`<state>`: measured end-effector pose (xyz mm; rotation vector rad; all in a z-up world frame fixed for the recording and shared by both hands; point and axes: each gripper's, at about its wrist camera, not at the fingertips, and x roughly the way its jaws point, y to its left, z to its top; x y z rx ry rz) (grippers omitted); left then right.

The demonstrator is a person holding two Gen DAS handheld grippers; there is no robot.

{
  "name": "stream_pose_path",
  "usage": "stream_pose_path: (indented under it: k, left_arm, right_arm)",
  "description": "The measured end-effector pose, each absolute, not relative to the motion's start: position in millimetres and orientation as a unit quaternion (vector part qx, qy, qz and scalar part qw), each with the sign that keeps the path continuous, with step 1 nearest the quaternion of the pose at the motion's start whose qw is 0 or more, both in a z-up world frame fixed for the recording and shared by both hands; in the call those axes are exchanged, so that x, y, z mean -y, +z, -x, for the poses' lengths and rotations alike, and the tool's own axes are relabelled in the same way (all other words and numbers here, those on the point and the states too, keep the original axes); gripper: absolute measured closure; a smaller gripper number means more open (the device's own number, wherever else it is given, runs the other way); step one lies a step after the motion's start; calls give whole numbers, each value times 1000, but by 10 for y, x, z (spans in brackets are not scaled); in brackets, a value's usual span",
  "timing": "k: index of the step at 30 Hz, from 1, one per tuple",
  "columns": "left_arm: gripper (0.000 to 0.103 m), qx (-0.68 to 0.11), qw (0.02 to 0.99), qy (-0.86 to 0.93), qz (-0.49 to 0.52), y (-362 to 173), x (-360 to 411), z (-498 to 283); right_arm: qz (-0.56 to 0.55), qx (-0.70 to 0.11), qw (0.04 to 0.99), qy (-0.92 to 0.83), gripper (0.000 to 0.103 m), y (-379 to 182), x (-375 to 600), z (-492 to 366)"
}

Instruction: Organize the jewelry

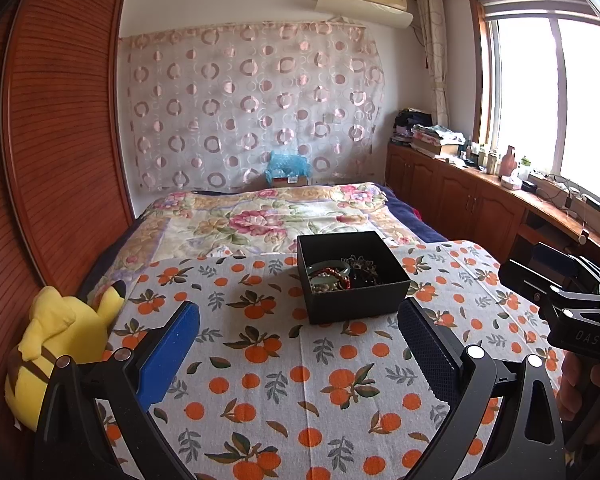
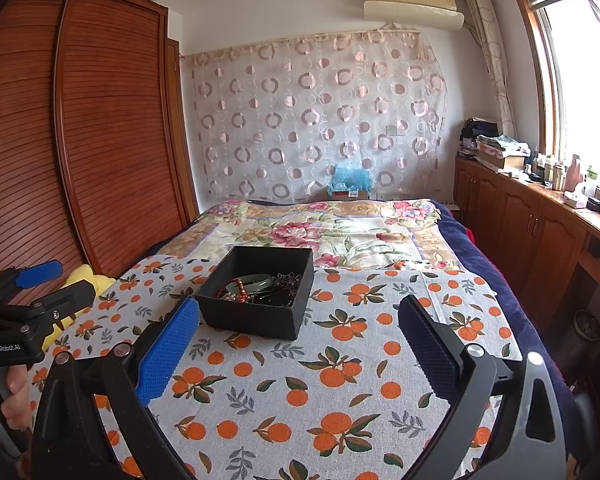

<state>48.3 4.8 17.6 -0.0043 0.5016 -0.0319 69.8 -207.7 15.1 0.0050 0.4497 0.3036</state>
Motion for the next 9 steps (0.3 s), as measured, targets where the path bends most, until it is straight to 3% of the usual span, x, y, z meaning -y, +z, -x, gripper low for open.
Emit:
stream_pose_path:
  k: [9]
  left_arm:
    - [8, -249, 968, -16, 1, 207, -34, -477]
  right_arm:
    - [-2, -222, 963, 150, 3, 149, 2077, -702]
